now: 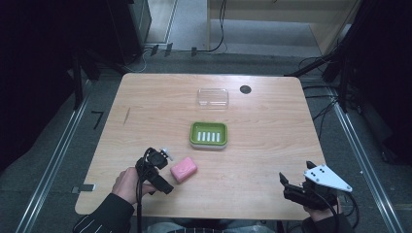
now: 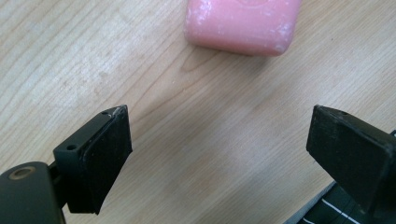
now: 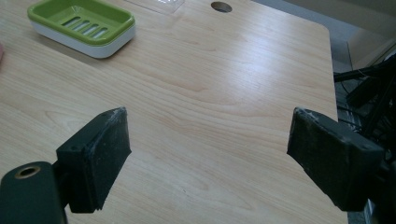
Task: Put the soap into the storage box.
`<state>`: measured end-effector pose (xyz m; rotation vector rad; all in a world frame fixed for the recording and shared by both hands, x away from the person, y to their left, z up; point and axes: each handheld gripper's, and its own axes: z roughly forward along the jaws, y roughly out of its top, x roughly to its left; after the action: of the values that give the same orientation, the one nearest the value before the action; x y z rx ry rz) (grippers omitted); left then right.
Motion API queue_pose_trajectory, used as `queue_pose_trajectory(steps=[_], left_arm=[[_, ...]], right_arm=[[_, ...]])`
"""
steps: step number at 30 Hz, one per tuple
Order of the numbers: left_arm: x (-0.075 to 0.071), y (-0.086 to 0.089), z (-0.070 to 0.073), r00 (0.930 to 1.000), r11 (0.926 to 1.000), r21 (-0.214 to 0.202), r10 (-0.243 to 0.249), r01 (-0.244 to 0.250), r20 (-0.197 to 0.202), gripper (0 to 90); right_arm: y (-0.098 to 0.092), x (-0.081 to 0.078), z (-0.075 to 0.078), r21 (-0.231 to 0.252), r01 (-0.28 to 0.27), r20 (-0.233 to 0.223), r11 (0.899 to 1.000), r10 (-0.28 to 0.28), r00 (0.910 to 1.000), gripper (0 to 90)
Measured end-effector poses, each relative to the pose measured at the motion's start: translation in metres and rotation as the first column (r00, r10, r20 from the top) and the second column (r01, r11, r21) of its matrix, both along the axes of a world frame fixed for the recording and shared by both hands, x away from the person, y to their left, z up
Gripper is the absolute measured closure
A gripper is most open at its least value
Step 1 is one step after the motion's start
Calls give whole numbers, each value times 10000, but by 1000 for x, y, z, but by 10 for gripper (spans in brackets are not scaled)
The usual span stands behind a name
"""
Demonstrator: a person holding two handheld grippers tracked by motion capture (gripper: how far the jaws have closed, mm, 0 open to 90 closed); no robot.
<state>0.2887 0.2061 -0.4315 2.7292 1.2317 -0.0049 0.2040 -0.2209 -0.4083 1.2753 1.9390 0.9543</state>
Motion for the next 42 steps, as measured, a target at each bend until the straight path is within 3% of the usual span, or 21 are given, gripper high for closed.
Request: queue_pose_trajectory(steps=[22,42], left_arm=[[18,-19,2,9992,9992,-182,-357,360,187,75],[39,-42,-6,9965,9963,-204,-837,838,45,75]], right_arm=[[1,0,0,9,-2,2,10000,2,10000,135],[0,0,0,24,-22,5,10000,22,10000,135]])
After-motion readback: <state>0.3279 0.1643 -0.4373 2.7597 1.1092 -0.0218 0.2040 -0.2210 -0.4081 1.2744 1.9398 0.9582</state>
